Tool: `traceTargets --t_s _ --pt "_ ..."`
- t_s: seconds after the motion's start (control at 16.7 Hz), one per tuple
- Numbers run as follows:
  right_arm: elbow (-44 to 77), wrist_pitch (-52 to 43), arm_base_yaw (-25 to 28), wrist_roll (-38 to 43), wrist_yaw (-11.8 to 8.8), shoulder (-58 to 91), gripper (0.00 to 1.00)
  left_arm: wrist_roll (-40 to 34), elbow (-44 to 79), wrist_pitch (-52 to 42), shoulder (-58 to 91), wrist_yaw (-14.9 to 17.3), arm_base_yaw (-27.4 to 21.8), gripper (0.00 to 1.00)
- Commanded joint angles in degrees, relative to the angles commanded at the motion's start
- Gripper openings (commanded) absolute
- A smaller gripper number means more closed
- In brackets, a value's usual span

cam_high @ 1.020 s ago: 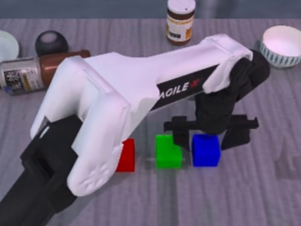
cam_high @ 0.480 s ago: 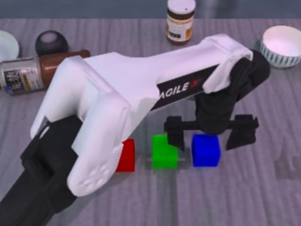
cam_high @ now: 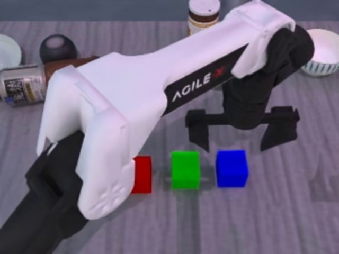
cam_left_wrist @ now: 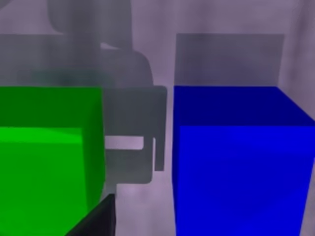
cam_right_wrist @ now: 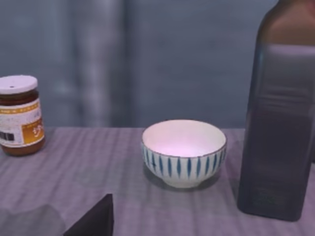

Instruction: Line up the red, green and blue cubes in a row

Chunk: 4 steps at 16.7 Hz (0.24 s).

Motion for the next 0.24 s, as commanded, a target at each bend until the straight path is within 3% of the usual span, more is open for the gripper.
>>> traceTargets --t_s 0.24 --pt "0.0 0.0 0.0 0.0 0.0 0.0 1.00 0.0 3.7 -3.6 -0.1 0.0 0.4 1.00"
